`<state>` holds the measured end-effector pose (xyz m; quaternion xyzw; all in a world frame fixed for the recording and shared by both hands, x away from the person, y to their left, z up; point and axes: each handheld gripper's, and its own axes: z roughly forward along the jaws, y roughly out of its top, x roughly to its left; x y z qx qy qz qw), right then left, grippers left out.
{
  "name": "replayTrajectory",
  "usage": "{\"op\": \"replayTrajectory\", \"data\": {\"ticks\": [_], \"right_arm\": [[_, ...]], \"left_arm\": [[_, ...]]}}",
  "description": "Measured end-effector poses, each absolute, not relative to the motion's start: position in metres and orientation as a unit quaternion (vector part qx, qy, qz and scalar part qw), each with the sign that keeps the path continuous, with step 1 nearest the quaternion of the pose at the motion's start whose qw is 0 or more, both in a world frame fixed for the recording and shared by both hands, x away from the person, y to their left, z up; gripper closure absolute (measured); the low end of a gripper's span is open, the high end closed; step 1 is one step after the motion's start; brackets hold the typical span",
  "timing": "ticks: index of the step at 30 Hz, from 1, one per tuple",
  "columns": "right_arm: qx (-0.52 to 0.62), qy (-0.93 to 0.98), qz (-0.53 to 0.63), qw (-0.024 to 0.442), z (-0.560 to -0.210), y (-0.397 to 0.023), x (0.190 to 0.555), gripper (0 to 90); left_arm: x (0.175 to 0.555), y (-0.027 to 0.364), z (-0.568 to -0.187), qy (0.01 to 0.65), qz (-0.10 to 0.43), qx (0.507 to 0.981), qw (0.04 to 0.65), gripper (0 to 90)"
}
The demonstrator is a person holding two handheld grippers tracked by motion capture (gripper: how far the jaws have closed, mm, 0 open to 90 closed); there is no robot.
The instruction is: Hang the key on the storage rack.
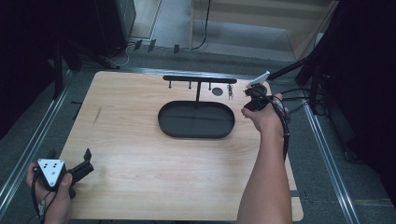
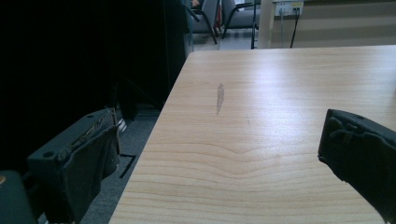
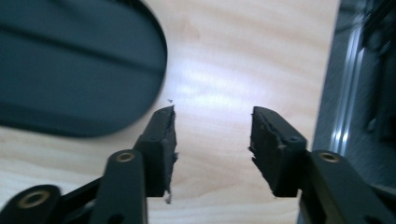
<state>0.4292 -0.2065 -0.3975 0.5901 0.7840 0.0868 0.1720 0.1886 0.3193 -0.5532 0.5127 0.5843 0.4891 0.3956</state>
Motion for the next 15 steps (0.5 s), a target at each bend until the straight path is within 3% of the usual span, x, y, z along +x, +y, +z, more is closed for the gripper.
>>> {"op": "replayTrajectory", "data": {"ticks": [9, 11, 15], "right_arm": [[0.616, 0.770, 0.074, 0.149, -0.437, -0.233, 0.416, 34.5], [0.625, 0.764, 0.083, 0.139, -0.450, -0.241, 0.409, 27.3], [0.622, 0.759, 0.129, 0.139, -0.462, -0.247, 0.397, 24.1]], "left_arm": [[0.189, 0.319, -0.553, 0.584, 0.490, 0.513, 0.394, 0.0], [0.189, 0.319, -0.553, 0.584, 0.490, 0.513, 0.394, 0.0], [0.189, 0.319, -0.553, 0.584, 0.489, 0.514, 0.394, 0.0]]}}
